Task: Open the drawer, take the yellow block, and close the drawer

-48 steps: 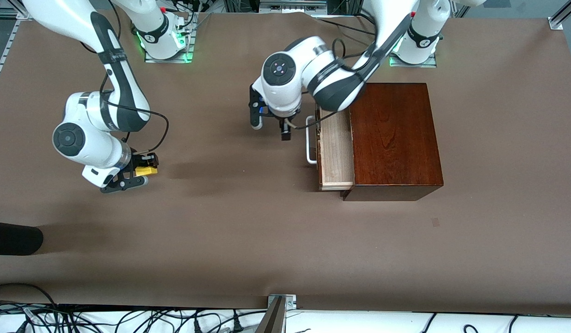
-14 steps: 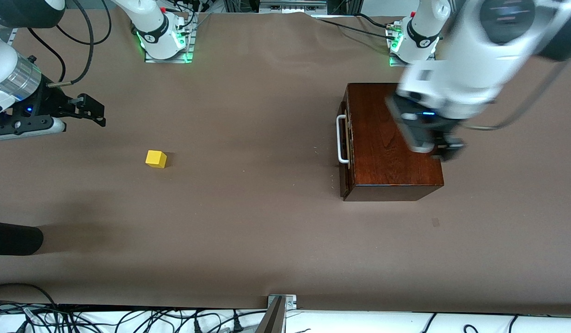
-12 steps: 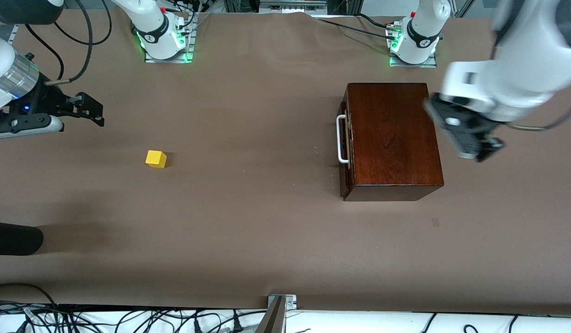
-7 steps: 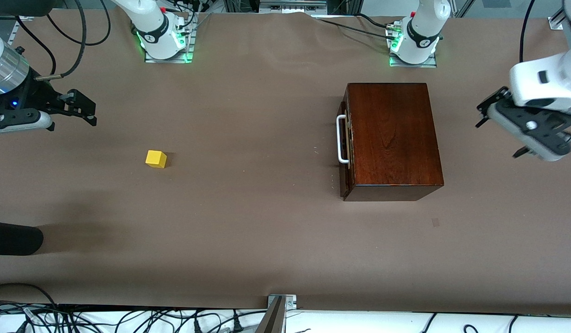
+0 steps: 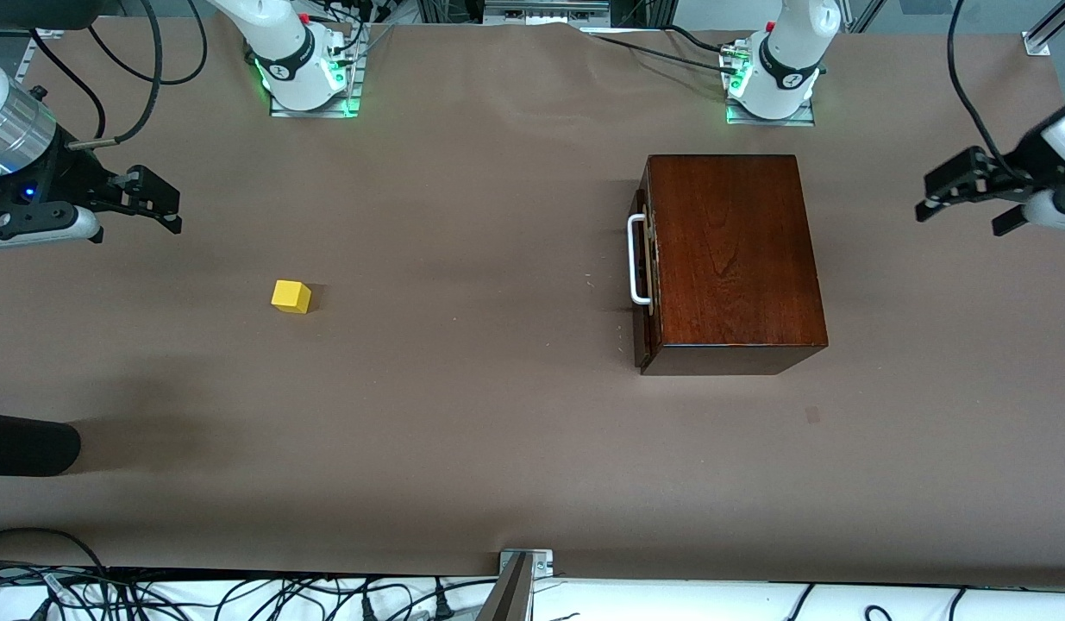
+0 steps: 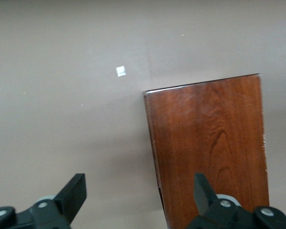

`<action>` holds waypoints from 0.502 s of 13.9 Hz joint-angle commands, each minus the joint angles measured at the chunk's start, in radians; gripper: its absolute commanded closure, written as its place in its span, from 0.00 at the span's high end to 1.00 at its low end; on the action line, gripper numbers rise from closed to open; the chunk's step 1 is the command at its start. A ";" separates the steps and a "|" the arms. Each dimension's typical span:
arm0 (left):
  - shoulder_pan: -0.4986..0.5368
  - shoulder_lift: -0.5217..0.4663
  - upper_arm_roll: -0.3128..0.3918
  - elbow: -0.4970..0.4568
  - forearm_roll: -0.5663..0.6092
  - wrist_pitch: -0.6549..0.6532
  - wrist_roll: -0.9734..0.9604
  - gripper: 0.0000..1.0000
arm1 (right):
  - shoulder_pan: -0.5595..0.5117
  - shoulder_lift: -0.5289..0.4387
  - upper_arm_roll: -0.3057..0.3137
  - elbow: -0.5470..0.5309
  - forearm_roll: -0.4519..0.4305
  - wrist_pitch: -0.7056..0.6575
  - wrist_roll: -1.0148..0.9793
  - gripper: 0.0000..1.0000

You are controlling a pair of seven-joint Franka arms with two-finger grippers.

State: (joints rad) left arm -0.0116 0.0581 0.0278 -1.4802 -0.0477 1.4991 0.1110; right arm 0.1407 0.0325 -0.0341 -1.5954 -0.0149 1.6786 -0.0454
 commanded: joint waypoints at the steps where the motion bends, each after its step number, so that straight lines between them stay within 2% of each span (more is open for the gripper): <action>1: -0.031 -0.038 0.003 -0.071 0.058 0.029 -0.040 1.00 | -0.018 0.009 0.016 0.029 -0.003 -0.040 -0.011 1.00; 4: -0.036 -0.139 0.003 -0.225 0.057 0.108 -0.056 1.00 | -0.018 0.009 0.016 0.029 0.000 -0.057 -0.005 1.00; 7: -0.036 -0.152 0.003 -0.247 0.051 0.122 -0.098 1.00 | -0.018 0.009 0.016 0.029 0.004 -0.057 -0.010 1.00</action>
State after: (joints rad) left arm -0.0398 -0.0385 0.0277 -1.6635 -0.0144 1.5899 0.0520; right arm 0.1406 0.0325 -0.0339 -1.5951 -0.0148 1.6482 -0.0454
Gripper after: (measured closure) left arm 0.000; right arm 0.000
